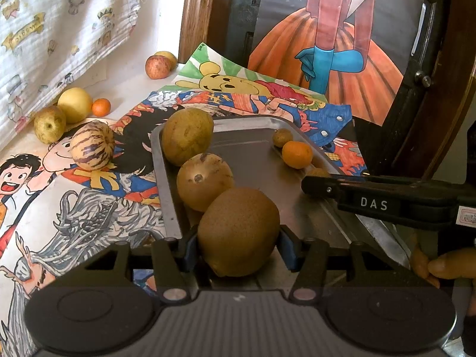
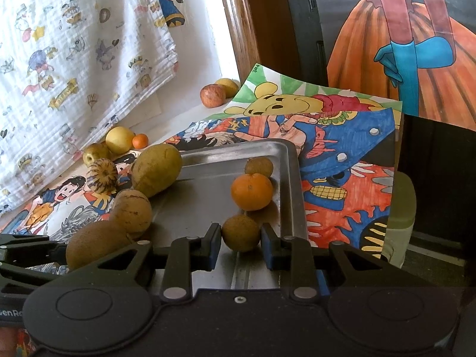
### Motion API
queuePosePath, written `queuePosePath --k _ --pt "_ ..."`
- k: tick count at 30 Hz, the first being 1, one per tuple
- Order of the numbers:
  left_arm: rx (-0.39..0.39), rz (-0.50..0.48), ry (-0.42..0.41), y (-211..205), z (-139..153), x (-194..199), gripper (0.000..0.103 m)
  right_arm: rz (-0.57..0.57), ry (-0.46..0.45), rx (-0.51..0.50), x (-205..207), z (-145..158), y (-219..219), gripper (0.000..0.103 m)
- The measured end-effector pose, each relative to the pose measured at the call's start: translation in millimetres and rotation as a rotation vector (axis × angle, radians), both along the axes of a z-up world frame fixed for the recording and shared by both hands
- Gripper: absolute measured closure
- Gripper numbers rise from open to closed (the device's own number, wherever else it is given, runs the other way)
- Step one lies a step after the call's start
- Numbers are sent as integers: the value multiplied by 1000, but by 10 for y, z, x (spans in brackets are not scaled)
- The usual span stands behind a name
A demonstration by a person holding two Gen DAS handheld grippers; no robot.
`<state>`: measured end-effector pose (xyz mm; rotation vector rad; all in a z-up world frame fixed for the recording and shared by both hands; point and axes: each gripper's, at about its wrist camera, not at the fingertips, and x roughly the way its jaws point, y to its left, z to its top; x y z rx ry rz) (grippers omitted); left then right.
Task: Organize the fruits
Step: 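Release the kiwi from the left tool while the right tool releases the small brown fruit onto the tray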
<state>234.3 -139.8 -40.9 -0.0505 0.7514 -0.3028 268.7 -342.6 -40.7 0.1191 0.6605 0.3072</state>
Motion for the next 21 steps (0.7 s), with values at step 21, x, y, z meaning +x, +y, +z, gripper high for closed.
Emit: queuePosePath --k 21 --pt "-4 76 -62 211 236 -455 3 -22 -44 5 -393 244 -106 33"
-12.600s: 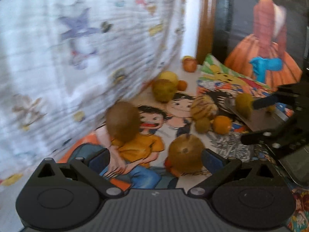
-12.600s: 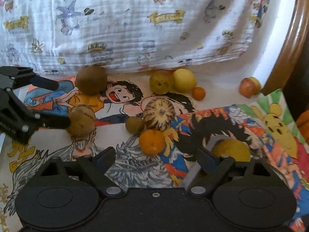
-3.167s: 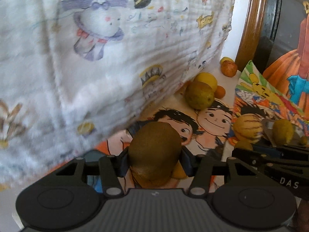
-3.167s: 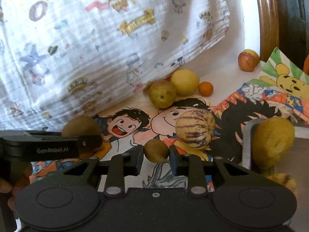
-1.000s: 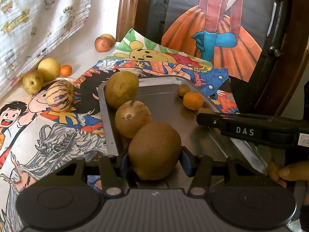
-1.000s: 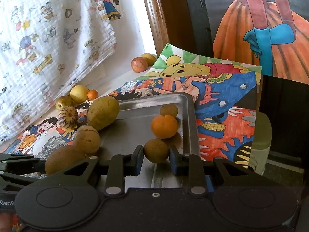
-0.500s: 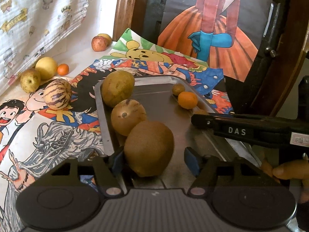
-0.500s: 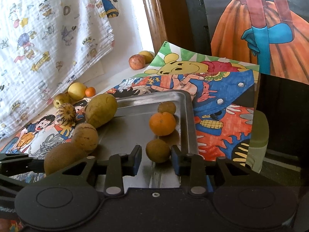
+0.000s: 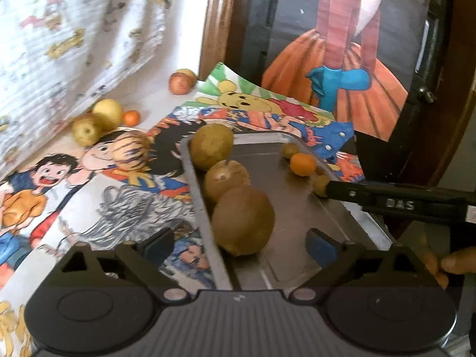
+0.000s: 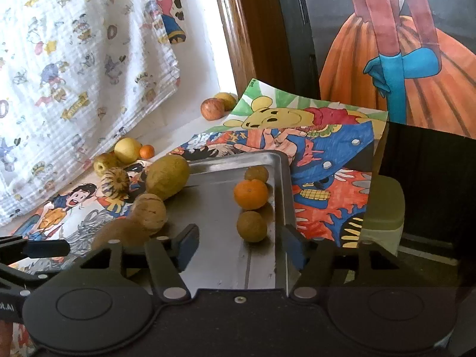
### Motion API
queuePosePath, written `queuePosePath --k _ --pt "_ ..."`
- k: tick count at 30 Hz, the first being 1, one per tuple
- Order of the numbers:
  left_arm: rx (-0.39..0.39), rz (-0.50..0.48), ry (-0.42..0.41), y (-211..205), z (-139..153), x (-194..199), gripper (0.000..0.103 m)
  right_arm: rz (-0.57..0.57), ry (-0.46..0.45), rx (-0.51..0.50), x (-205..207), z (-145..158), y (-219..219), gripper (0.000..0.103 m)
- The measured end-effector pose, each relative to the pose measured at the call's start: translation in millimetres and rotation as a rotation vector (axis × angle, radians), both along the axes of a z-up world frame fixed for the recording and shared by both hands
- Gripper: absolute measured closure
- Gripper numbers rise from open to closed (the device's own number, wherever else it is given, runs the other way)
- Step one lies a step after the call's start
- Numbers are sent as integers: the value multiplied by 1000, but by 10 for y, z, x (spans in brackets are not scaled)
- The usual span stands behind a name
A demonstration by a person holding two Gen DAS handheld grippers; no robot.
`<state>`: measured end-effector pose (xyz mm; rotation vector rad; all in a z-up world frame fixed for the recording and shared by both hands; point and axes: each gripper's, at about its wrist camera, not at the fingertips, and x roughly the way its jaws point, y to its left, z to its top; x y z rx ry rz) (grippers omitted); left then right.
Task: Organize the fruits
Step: 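Release the kiwi from the left tool while the right tool releases the small brown fruit onto the tray, then withdraw both tools from the tray back toward the fruit pile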
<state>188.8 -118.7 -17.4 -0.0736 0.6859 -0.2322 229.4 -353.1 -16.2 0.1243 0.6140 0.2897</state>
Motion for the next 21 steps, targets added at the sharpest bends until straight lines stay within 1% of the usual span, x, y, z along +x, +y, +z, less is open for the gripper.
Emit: queuePosePath --k 3,7,9,12,17,21 --pt "6 24 -7 56 30 -77 1 0 -12 0 -113 54 -7 26" --pt "17 55 -11 118 70 -163 1 -1 -17 -5 -272 121 -9 18" --pt "16 70 -14 158 89 -219 1 2 -19 -7 -360 154 0 12" --pt "20 89 -12 224 103 -306 1 8 -29 -15 -511 204 28 5" --pt "40 138 2 340 104 -429 1 11 -20 -22 -729 252 78 1" --pt "43 174 22 469 90 -517 1 11 2 -31 -883 260 132 1"
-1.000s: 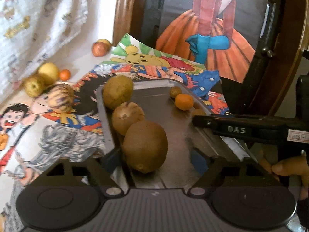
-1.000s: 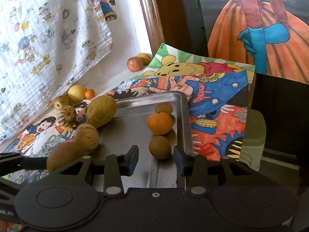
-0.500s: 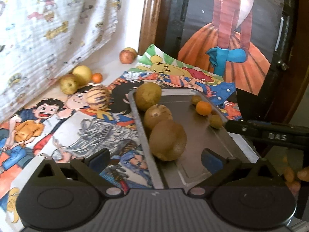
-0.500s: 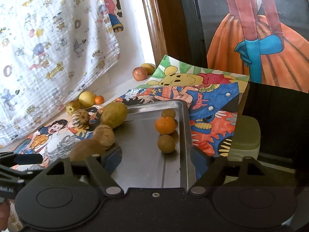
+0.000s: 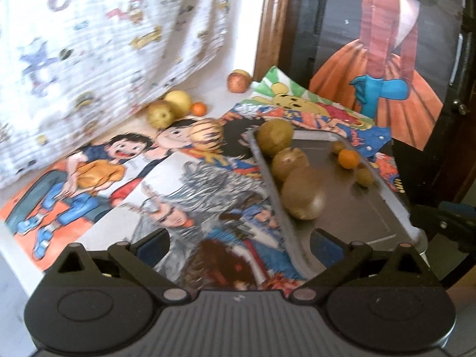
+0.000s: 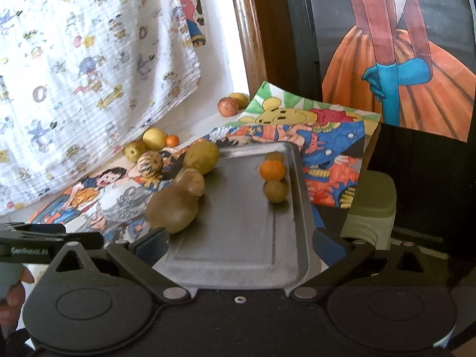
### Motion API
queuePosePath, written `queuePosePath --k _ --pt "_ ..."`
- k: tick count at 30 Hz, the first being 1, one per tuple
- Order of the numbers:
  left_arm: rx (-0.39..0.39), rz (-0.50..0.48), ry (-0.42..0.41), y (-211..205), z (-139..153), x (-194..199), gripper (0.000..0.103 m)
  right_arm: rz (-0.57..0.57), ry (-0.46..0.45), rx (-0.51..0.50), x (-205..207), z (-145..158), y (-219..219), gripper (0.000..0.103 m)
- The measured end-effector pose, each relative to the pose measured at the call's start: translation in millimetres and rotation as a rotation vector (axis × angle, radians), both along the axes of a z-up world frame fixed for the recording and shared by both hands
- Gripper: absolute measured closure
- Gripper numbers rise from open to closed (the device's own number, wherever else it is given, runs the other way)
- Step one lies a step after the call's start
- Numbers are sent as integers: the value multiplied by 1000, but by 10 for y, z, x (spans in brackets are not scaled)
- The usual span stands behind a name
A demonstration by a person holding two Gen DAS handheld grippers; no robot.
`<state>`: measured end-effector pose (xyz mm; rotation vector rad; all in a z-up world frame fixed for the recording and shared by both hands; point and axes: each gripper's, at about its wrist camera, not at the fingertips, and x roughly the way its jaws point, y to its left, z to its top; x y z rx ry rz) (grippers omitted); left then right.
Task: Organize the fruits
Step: 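Withdraw both tools from the tray back toward the fruit pile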
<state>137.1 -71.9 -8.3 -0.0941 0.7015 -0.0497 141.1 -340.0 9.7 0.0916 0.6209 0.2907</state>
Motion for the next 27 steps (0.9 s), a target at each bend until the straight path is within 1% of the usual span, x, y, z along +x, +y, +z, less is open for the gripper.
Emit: queuePosePath --k 6,15,21,27 --pt "26 41 40 163 -52 -137 1 14 61 -19 -217 -47 147 1" --pt "8 80 79 422 -127 -304 1 43 173 -1 -402 -136 403 1" --pt "-7 109 94 598 -149 -356 1 72 217 -2 -433 -152 583 1" --pt "-21 172 118 836 -205 -395 1 145 240 -32 -441 -149 829 1"
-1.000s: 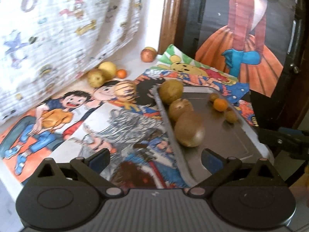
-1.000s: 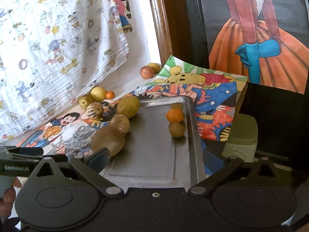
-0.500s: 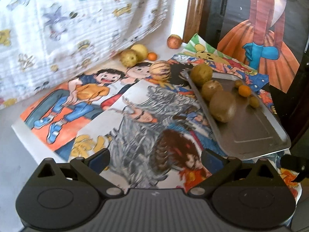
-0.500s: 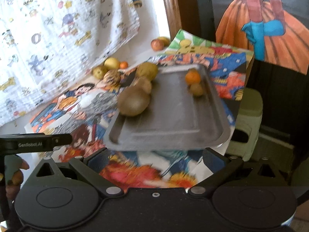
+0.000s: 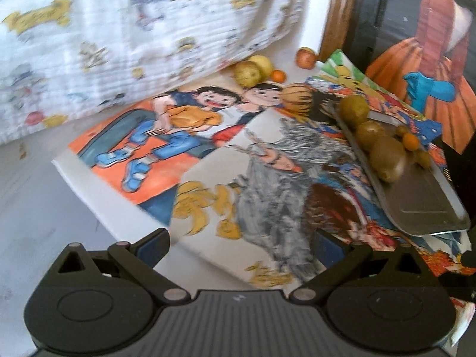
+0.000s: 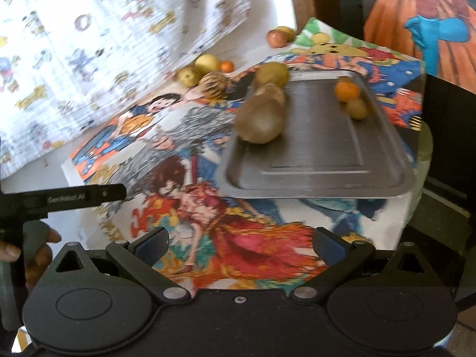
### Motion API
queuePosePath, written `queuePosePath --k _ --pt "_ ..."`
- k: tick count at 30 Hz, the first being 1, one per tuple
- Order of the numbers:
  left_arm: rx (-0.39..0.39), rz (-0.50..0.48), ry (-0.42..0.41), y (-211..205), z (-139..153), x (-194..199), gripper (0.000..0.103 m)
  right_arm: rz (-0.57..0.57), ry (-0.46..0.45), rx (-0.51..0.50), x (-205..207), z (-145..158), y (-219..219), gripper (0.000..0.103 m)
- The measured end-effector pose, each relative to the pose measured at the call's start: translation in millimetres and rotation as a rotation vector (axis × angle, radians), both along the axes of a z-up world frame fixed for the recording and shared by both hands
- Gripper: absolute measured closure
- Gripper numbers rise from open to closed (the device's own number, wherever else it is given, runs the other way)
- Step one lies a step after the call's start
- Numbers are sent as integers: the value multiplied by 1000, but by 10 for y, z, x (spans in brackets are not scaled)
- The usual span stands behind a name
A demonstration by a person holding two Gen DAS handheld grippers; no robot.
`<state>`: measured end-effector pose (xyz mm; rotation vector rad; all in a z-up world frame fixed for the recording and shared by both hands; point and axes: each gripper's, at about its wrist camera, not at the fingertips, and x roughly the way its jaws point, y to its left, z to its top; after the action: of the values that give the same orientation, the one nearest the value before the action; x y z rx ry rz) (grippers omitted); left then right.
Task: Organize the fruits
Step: 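Withdraw both tools from the tray back toward the fruit pile, then grasp a green-yellow pear with the left tool while the right tool grasps a mandarin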
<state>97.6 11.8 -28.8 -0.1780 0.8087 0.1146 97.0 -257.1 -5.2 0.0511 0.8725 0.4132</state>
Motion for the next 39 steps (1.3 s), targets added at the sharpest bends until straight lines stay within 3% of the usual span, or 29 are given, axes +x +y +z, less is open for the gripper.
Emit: queuePosePath --k 10,16,21,27,32,35,39 --pt "4 91 -1 416 12 21 1 152 -41 -36 163 215 486 1" --pt "43 113 -37 590 145 149 1 241 -112 -49 442 550 722 1" --pt "68 84 -143 621 383 369 1 316 -184 -30 919 1070 865 1" --pt "62 34 -258 596 586 739 0 477 -268 -40 1851 1573 1054 1" --pt "48 -13 -284 537 570 1203 0 628 -312 -147 2634 1483 1249 1" --pt "36 -29 -281 495 491 1524 0 634 -324 -219 3063 1257 1351 1" --pt "47 -49 -267 427 320 1934 1 668 -296 -292 3537 856 1468 9"
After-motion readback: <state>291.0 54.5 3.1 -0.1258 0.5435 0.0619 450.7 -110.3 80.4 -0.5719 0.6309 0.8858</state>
